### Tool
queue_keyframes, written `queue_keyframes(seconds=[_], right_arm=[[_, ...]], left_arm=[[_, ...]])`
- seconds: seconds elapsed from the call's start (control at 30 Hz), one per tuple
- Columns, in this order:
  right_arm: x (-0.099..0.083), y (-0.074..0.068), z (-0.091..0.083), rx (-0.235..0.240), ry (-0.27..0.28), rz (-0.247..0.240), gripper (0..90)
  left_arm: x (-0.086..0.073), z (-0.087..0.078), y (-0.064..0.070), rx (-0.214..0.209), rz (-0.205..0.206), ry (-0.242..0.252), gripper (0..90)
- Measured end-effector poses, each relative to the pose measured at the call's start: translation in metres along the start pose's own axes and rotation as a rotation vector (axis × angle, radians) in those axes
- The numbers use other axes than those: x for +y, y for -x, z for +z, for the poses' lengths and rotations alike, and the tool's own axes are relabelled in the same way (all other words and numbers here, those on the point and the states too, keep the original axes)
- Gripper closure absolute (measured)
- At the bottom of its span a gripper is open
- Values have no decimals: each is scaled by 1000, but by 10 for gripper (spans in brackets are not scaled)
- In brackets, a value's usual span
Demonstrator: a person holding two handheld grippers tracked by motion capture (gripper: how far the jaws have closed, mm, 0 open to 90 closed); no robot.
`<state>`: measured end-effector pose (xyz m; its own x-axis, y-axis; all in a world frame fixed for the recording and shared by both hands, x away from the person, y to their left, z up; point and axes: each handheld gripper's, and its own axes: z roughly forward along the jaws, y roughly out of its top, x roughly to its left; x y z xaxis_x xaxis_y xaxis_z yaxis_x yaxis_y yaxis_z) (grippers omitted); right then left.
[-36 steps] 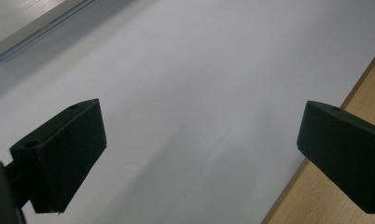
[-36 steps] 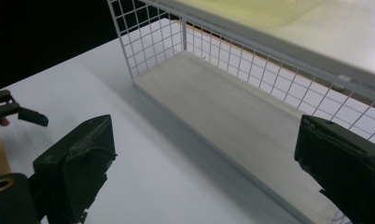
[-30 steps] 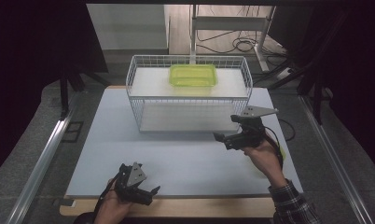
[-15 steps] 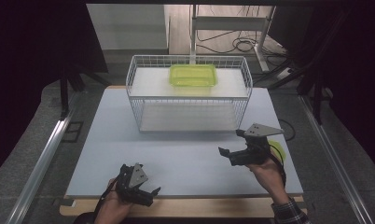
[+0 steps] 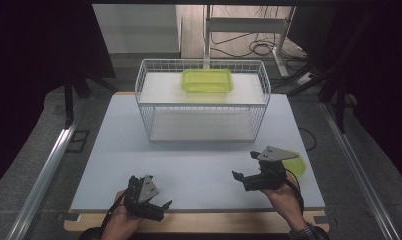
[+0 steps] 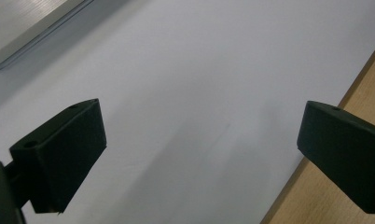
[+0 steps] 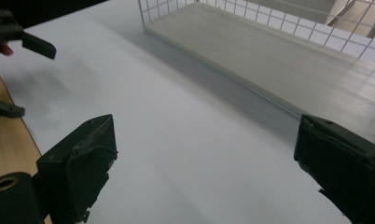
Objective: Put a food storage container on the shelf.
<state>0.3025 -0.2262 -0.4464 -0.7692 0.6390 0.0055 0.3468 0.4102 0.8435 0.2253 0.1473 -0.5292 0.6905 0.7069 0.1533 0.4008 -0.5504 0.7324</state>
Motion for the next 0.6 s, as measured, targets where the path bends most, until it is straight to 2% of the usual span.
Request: queue_keyframes(seconds=[0.1,0.2,0.33,0.43,0.6], right_arm=[[-14,-3,3,-15,-3,4,59],[-21,-5,5,-18,-6,3,60],[-38,-8,10,-12,-60,12,59],[-43,-8,14,-9,-82,13,59],[-44,-7,15,-19,-85,23,55]], left_arm=[[0,-1,-1,-6,-10,16,5],[0,-1,-1,-5,-11,15,3],[0,-1,0,-6,-4,10,1],[0,0,0,-6,-3,10,1],[0,-1,0,-6,-3,10,1]])
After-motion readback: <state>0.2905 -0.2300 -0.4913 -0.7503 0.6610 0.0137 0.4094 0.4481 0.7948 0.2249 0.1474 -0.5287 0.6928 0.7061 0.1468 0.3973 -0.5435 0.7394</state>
